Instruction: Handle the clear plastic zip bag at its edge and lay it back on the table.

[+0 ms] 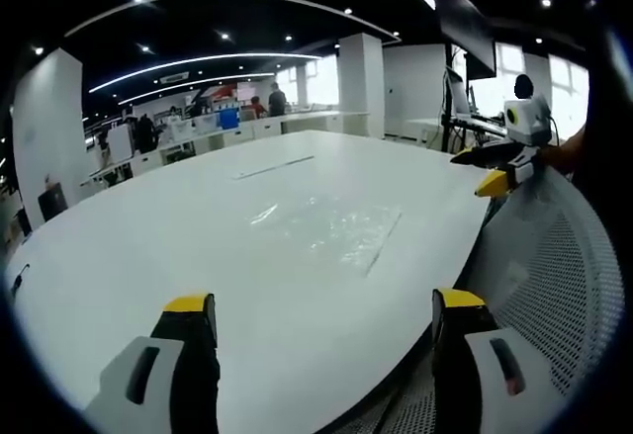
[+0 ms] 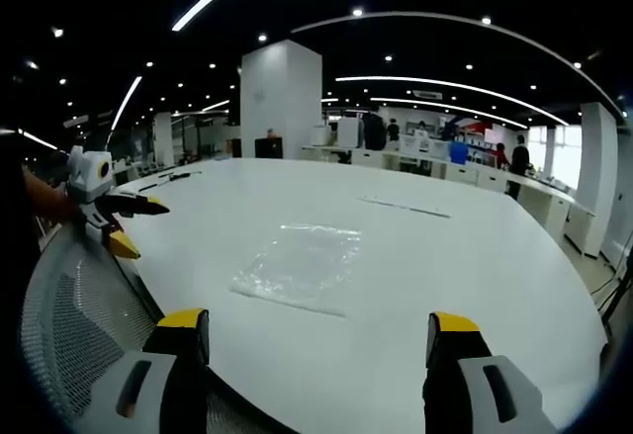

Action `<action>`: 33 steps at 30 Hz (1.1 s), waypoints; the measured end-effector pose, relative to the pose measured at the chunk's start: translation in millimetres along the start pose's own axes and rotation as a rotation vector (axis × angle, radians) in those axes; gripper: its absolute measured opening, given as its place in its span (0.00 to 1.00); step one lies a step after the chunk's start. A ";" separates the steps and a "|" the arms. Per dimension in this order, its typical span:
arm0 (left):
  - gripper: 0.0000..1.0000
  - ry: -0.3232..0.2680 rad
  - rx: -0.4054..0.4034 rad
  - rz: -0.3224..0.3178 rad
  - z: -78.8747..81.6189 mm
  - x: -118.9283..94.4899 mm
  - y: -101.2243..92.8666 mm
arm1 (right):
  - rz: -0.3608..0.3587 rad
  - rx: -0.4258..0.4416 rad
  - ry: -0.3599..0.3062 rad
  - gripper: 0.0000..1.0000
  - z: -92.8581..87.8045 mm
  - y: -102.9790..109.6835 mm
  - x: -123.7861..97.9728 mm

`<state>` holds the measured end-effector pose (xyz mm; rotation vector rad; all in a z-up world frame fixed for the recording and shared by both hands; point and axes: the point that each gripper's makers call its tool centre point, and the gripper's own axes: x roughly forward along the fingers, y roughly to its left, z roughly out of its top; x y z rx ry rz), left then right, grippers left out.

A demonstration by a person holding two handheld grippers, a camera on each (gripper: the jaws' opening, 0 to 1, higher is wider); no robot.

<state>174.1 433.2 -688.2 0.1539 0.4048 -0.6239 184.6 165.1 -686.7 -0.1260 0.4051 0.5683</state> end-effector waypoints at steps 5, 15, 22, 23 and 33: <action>0.91 0.016 0.015 -0.005 -1.4 0.8 -1.0 | -0.001 0.000 0.003 0.91 -0.5 -0.6 0.0; 0.90 0.080 0.088 0.017 -9.9 3.5 8.1 | 0.000 -0.001 0.000 0.90 -0.2 -1.1 0.0; 0.88 0.122 0.174 -0.006 -18.1 10.6 16.5 | -0.006 -0.004 0.005 0.90 -0.7 -1.8 -0.3; 0.88 0.124 0.186 -0.011 -16.5 12.4 15.4 | -0.007 -0.005 0.006 0.90 -0.9 -2.0 -0.3; 0.88 0.138 0.219 -0.046 -5.3 21.9 2.6 | -0.010 -0.004 0.012 0.88 -2.5 -3.0 -0.5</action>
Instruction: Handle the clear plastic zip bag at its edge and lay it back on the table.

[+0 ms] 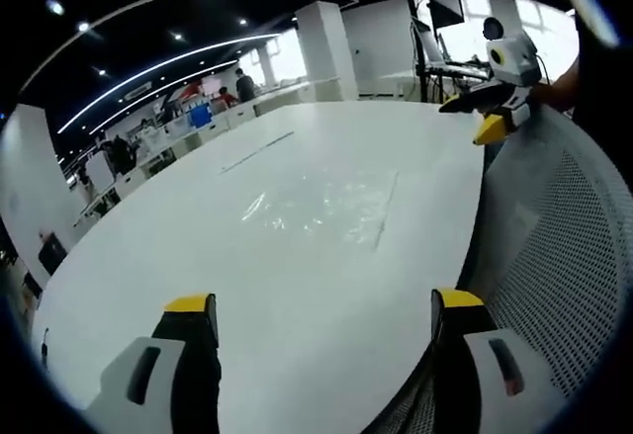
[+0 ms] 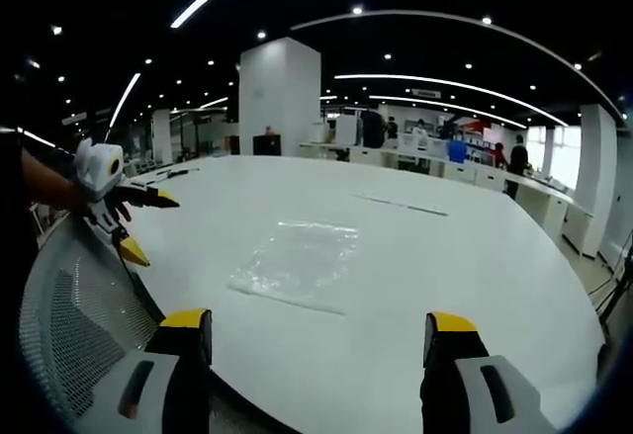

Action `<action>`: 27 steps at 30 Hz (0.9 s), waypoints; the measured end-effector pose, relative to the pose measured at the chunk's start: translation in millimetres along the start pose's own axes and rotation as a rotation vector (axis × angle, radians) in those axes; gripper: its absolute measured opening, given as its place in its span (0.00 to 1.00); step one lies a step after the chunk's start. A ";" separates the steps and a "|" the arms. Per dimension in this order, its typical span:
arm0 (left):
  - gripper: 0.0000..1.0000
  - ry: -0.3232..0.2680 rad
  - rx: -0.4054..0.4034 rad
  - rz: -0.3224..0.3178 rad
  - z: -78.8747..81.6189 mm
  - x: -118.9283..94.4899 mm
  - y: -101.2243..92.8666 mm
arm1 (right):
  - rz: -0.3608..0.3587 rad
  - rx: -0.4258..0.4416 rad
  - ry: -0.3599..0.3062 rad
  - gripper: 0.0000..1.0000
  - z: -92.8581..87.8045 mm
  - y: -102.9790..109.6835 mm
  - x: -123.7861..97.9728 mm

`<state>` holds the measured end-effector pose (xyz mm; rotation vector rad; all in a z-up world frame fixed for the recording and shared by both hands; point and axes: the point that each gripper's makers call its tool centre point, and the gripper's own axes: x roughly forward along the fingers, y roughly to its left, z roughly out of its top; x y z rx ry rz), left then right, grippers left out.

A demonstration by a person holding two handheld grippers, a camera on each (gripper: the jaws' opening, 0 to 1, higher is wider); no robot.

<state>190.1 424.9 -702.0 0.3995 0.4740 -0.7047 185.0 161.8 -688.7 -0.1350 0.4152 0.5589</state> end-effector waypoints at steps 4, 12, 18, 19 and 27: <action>0.88 0.005 0.013 -0.012 -0.9 2.7 1.0 | -0.001 0.001 0.003 0.88 -0.7 -0.5 0.0; 0.84 0.004 0.047 -0.045 6.7 12.4 -3.1 | 0.000 0.003 0.008 0.86 -1.1 -0.1 -0.1; 0.82 0.011 0.087 -0.074 10.0 20.7 -10.8 | 0.000 0.003 0.011 0.85 -1.7 -0.4 -0.2; 0.82 0.011 0.088 -0.075 10.1 21.2 -11.3 | 0.001 0.002 0.011 0.85 -1.7 -0.4 -0.2; 0.80 0.018 0.125 -0.096 12.9 29.7 -16.5 | 0.003 0.001 0.021 0.84 -3.1 0.1 0.3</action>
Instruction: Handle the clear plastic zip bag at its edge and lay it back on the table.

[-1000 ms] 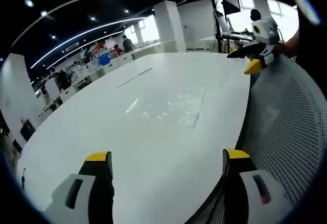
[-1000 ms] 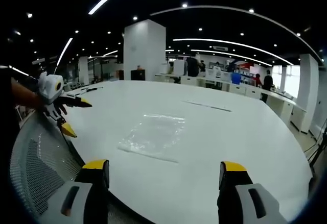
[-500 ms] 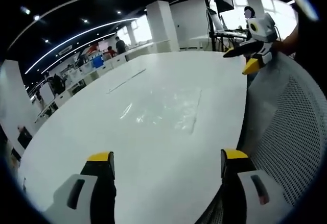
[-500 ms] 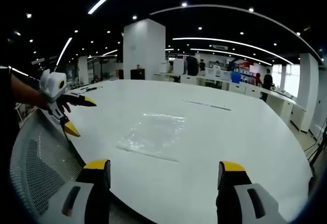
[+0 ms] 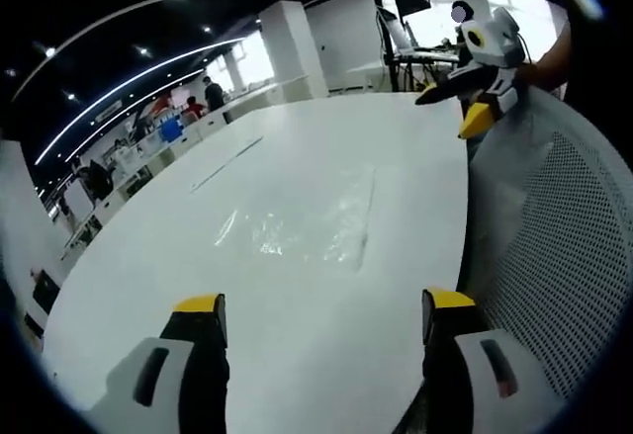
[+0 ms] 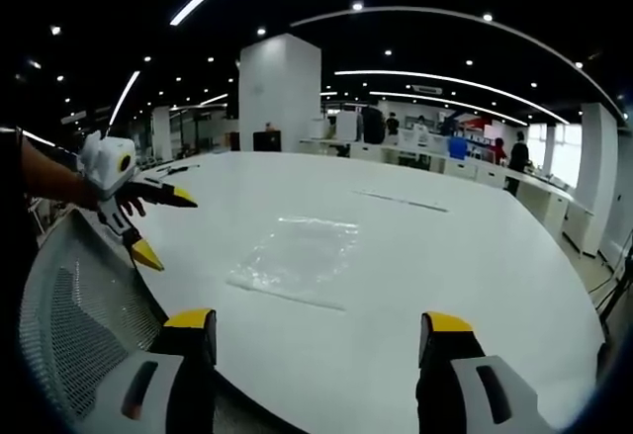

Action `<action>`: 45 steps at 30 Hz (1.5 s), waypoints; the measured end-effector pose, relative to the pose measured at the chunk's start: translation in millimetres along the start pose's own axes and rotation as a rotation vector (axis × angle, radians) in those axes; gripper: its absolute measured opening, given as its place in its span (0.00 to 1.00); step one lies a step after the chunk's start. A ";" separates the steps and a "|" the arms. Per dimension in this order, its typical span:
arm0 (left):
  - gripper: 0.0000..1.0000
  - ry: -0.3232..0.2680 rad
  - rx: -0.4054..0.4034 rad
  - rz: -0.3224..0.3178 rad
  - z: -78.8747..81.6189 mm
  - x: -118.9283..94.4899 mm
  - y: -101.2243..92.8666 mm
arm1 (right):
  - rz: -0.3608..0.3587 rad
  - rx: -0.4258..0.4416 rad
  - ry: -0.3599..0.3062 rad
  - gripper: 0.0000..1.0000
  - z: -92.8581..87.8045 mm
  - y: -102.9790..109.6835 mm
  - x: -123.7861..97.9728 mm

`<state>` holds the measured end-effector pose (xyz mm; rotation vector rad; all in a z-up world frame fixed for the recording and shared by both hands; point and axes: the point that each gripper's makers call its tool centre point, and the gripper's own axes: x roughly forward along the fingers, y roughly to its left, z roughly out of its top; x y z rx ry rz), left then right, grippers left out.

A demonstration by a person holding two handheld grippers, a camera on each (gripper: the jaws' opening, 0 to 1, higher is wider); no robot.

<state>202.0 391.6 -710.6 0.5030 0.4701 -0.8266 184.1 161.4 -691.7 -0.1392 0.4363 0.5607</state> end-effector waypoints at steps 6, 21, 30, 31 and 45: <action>0.74 0.011 0.020 -0.027 1.0 6.3 -2.9 | 0.002 -0.001 0.005 0.83 -0.5 0.9 0.4; 0.68 0.034 0.088 -0.069 7.3 22.1 -8.5 | 0.005 -0.001 0.011 0.82 -1.5 1.9 0.9; 0.66 0.035 0.109 -0.089 11.6 34.0 -9.3 | 0.022 -0.006 0.029 0.82 -4.4 4.4 2.1; 0.66 0.038 0.110 -0.091 11.6 35.7 -9.5 | 0.022 -0.009 0.030 0.82 -4.6 4.4 2.1; 0.56 0.068 0.139 -0.130 13.1 50.2 -11.9 | 0.033 -0.010 0.036 0.84 -4.7 6.8 2.2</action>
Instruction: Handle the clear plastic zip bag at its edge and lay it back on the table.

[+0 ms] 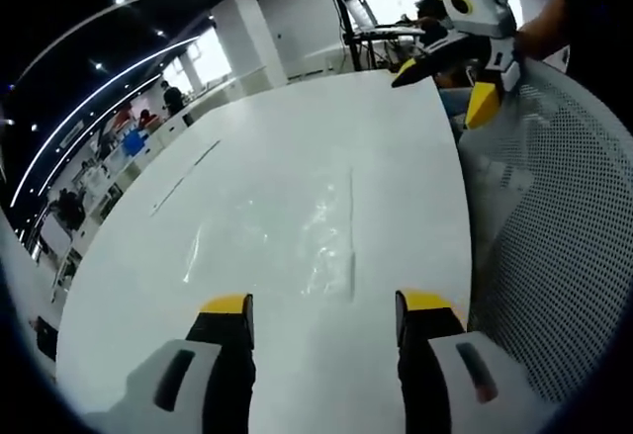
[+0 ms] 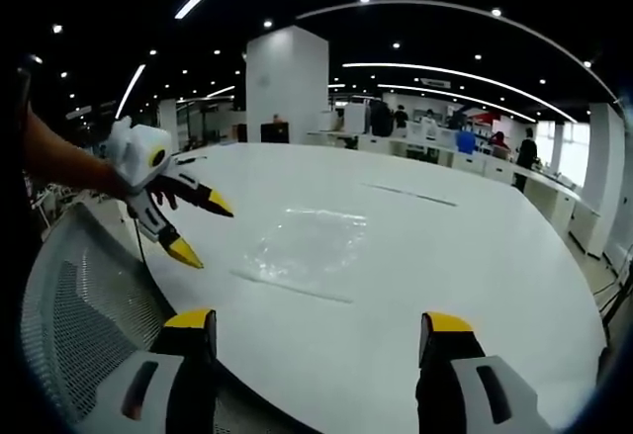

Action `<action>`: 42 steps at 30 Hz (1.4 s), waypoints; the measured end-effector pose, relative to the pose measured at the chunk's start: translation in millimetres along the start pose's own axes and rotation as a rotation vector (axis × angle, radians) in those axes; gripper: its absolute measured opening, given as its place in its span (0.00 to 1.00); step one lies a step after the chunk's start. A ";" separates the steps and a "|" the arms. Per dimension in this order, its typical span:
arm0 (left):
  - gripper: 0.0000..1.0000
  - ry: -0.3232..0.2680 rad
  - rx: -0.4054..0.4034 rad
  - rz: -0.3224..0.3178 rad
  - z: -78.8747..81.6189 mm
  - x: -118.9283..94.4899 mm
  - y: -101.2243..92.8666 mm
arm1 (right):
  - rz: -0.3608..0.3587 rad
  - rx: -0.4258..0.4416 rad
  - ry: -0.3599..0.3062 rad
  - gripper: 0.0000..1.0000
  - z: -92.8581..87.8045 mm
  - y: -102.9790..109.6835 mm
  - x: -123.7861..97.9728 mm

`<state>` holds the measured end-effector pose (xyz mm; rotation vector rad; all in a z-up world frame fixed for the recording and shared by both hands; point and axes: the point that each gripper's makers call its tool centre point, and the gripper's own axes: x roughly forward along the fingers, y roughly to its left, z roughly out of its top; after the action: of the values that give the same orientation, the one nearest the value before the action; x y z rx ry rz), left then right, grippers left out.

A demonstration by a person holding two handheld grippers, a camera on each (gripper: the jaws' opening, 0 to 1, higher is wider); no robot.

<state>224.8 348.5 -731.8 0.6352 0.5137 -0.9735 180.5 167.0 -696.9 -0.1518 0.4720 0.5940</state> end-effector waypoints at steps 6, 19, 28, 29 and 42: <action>0.52 0.010 0.008 -0.022 2.8 5.6 -1.5 | -0.001 0.002 -0.002 0.84 -0.1 -0.9 -0.1; 0.41 0.028 0.006 -0.070 6.9 19.3 -6.2 | -0.003 0.005 -0.001 0.82 -0.9 -0.9 -0.4; 0.33 0.037 0.002 -0.096 7.5 29.2 -6.6 | -0.002 0.006 0.003 0.81 -1.7 -0.8 -0.3; 0.33 0.040 -0.001 -0.099 7.2 30.6 -7.1 | -0.002 0.006 0.003 0.81 -1.8 -0.7 -0.4; 0.26 0.081 0.002 -0.147 1.1 43.7 -11.7 | -0.004 0.009 0.008 0.79 -2.4 -0.9 -0.7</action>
<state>235.4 317.2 -762.7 0.6476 0.6385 -1.0901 179.6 165.3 -698.7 -0.1468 0.4822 0.5875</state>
